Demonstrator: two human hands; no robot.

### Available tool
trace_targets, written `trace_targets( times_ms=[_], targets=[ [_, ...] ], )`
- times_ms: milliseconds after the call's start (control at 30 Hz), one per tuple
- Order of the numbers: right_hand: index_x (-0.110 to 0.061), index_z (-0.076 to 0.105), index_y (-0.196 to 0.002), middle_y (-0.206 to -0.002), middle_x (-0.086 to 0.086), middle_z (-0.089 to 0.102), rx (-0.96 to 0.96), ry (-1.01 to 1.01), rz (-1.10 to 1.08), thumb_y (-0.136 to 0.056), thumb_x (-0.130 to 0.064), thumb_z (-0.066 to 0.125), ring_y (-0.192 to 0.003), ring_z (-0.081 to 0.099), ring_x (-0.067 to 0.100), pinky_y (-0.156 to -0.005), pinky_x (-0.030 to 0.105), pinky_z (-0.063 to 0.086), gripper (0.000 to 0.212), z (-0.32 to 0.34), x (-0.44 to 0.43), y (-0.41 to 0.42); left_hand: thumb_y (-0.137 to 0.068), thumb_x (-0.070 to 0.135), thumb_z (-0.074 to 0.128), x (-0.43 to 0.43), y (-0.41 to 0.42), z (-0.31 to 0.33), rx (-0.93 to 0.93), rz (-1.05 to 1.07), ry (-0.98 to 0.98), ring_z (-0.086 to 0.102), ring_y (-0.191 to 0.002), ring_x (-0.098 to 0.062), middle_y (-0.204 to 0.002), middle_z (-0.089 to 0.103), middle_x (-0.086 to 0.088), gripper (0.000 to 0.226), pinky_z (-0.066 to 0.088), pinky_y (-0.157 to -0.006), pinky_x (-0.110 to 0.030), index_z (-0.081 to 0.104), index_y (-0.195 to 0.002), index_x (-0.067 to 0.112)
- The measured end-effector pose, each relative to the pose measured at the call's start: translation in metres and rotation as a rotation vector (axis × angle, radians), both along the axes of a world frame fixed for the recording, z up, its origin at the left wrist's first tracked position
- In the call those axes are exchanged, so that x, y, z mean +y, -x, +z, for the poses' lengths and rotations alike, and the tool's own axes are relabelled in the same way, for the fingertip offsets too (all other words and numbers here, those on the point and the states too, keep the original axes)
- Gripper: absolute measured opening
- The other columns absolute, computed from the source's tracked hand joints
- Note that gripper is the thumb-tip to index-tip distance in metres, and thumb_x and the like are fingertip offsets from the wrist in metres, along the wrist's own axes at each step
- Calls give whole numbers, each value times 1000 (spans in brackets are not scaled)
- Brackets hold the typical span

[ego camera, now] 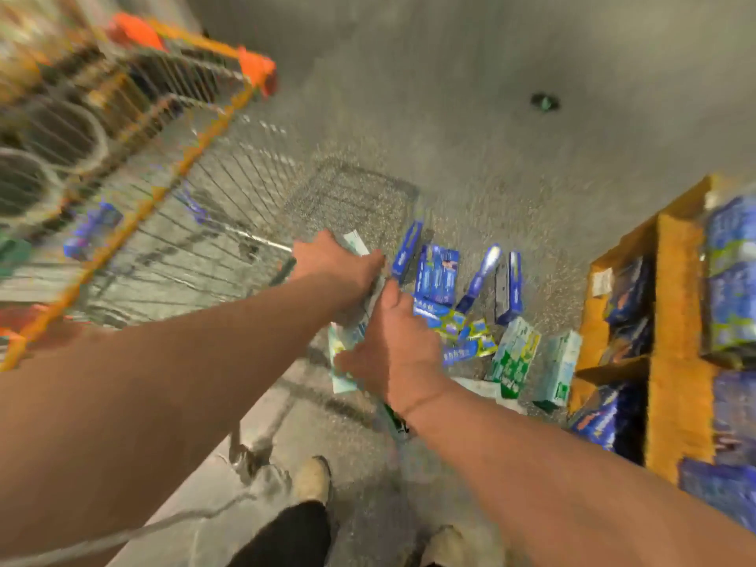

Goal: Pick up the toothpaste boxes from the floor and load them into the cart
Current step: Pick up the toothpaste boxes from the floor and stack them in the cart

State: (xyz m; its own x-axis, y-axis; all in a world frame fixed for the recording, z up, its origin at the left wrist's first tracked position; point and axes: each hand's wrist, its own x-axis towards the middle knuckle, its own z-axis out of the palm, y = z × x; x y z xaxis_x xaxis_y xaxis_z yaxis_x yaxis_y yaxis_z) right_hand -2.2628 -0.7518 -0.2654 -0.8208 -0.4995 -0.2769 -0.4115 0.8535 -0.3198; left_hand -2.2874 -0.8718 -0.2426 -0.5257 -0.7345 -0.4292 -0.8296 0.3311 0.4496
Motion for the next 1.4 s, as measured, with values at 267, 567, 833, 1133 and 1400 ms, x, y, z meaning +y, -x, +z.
trace_targets(
  times_ms=[267,567,833,1133,1400],
  targets=[
    [-15,31,-136,-136,4,48,36,-24,248,-65,-62,81,-122,57,29,-89,41,47,99,220,-58,15,-64,60,49,-88,-70,219,55,-770,510,24,-145,-29,-154,37,0,92,26,-113,-52,33,-151,35],
    [-15,39,-132,-133,4,56,184,1,505,-63,-65,77,-122,58,27,-85,39,45,93,333,-145,-11,-55,67,83,-169,-116,301,-179,-967,868,19,-151,-21,-157,30,4,130,8,-121,-60,13,-156,23],
    [-15,39,-129,-131,6,55,253,10,566,-62,-64,79,-120,57,29,-86,41,47,91,343,-250,-40,-50,64,83,-283,-148,324,-166,-943,868,51,-113,-24,-120,53,-1,96,39,-105,-35,48,-127,18],
    [-12,36,-131,-133,9,51,246,-52,680,-60,-61,84,-123,54,30,-96,44,45,99,301,-341,-37,-56,73,78,-368,-161,293,-280,-873,747,49,-116,-21,-126,50,1,105,40,-108,-37,40,-136,18],
    [-12,34,-136,-137,7,49,155,-3,712,-66,-52,82,-128,48,27,-98,47,43,93,240,-433,-50,-62,71,77,-445,-182,243,-417,-787,680,41,-130,-21,-139,42,1,108,26,-118,-41,29,-146,21]
  ],
)
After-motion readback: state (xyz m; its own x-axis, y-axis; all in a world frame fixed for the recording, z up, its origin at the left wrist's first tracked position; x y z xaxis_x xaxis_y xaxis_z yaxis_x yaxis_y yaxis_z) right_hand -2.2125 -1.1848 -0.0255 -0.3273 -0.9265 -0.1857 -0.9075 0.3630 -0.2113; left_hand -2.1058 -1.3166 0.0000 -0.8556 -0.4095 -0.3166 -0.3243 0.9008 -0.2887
